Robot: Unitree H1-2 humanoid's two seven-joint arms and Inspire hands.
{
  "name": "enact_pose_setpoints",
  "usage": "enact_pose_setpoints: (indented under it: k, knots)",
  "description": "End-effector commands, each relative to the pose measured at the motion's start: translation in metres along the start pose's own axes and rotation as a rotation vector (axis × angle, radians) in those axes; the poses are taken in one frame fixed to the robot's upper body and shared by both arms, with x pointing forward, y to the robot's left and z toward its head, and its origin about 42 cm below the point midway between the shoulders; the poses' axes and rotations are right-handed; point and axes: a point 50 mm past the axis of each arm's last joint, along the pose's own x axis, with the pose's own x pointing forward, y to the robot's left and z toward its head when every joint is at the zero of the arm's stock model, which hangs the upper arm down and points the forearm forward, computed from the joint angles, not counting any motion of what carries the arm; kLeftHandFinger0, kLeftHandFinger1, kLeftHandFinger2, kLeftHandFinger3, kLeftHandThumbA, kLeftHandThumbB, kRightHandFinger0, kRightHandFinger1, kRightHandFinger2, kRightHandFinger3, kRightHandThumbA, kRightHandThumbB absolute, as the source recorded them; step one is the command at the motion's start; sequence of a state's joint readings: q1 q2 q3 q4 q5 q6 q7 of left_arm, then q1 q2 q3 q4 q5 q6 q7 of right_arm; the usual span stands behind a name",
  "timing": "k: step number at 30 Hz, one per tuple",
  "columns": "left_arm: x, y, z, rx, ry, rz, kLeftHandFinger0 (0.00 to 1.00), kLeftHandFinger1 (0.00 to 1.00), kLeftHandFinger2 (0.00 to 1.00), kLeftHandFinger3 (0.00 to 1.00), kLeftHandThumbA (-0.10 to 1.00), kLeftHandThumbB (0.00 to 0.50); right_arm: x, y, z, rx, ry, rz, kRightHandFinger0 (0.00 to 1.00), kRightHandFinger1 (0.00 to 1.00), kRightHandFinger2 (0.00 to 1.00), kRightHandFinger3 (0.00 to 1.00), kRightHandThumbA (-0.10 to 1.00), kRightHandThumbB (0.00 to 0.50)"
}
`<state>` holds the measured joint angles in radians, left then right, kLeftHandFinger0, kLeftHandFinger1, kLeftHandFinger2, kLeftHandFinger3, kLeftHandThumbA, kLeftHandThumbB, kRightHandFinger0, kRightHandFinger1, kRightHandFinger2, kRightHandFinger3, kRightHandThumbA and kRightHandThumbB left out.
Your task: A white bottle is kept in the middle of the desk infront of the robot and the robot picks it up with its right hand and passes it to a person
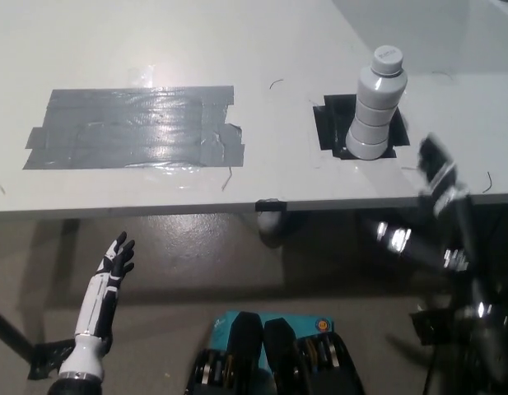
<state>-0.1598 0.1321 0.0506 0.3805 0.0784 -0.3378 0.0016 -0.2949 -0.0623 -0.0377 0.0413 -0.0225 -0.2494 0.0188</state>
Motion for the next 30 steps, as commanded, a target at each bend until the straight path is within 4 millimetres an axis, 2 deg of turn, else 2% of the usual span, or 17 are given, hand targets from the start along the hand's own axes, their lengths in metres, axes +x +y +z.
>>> enact_pose_setpoints:
  k: [1,2,4,6,8,9,11,13,16,18,20,21,23,26,27,29,30]
  knots:
    - [0.0,0.002,0.009,0.015,-0.064,0.019,1.0,1.0,1.0,1.0,1.0,0.174,0.054,-0.018,0.021,-0.053,-0.057,-0.074,1.0,1.0,1.0,1.0,1.0,0.32]
    - [0.001,0.003,0.009,0.013,-0.063,0.018,1.0,1.0,1.0,1.0,1.0,0.174,0.061,-0.02,0.021,-0.057,-0.05,-0.078,1.0,1.0,1.0,1.0,1.0,0.326]
    - [0.001,0.003,0.01,0.006,-0.061,0.019,1.0,1.0,1.0,1.0,1.0,0.153,0.083,-0.028,0.014,-0.094,0.019,-0.08,1.0,1.0,1.0,1.0,1.0,0.401]
    - [0.002,0.003,0.01,0.032,-0.055,0.017,1.0,1.0,1.0,1.0,1.0,0.183,0.103,-0.034,0.008,-0.119,0.065,-0.089,1.0,1.0,1.0,1.0,1.0,0.388]
    - [0.002,0.003,0.01,0.028,-0.056,0.014,1.0,1.0,1.0,1.0,1.0,0.188,0.112,-0.036,0.003,-0.115,0.095,-0.101,1.0,1.0,1.0,1.0,1.0,0.394]
    - [0.002,0.003,0.01,0.031,-0.055,0.016,1.0,1.0,1.0,1.0,1.0,0.19,0.119,-0.037,-0.001,-0.111,0.13,-0.107,1.0,1.0,1.0,1.0,1.0,0.423]
    - [0.003,0.004,0.011,0.022,-0.064,0.018,1.0,1.0,1.0,1.0,1.0,0.172,0.132,-0.036,-0.009,-0.094,0.16,-0.104,1.0,1.0,1.0,1.0,1.0,0.401]
    - [0.003,0.003,0.011,0.02,-0.063,0.014,1.0,1.0,1.0,1.0,1.0,0.181,0.144,-0.034,-0.017,-0.072,0.204,-0.106,1.0,1.0,1.0,1.0,1.0,0.416]
    - [0.004,0.002,0.011,0.027,-0.06,0.008,1.0,1.0,1.0,1.0,1.0,0.174,0.155,-0.031,-0.025,-0.061,0.245,-0.114,1.0,1.0,1.0,1.0,1.0,0.445]
    - [0.006,0.002,0.012,0.023,-0.059,0.013,1.0,1.0,1.0,1.0,1.0,0.204,0.165,-0.026,-0.032,-0.072,0.285,-0.102,1.0,1.0,1.0,1.0,1.0,0.466]
    - [0.006,0.002,0.012,0.024,-0.063,0.011,1.0,1.0,1.0,1.0,1.0,0.202,0.17,-0.022,-0.037,-0.075,0.305,-0.095,1.0,1.0,1.0,1.0,1.0,0.467]
    - [0.006,0.001,0.013,0.032,-0.076,0.012,1.0,1.0,1.0,1.0,1.0,0.186,0.174,-0.021,-0.04,-0.089,0.324,-0.089,1.0,1.0,1.0,1.0,1.0,0.471]
    - [0.008,0.001,0.014,0.033,-0.077,0.007,1.0,1.0,1.0,1.0,1.0,0.178,0.178,-0.017,-0.04,-0.065,0.335,-0.083,1.0,1.0,1.0,1.0,1.0,0.453]
    - [0.014,0.001,0.017,0.034,-0.088,0.006,1.0,1.0,1.0,1.0,1.0,0.174,0.182,-0.012,-0.04,-0.082,0.326,-0.063,1.0,1.0,1.0,1.0,1.0,0.452]
    - [0.016,0.001,0.019,0.035,-0.092,0.005,1.0,1.0,1.0,1.0,1.0,0.16,0.183,-0.009,-0.04,-0.091,0.307,-0.055,1.0,1.0,1.0,1.0,1.0,0.459]
    - [0.017,0.001,0.019,0.037,-0.09,-0.001,1.0,1.0,1.0,1.0,1.0,0.169,0.186,-0.004,-0.039,-0.097,0.316,-0.035,1.0,1.0,1.0,1.0,1.0,0.499]
    - [0.017,0.001,0.02,0.033,-0.085,-0.005,1.0,1.0,1.0,1.0,1.0,0.173,0.188,-0.001,-0.039,-0.094,0.314,-0.023,1.0,1.0,1.0,1.0,1.0,0.5]
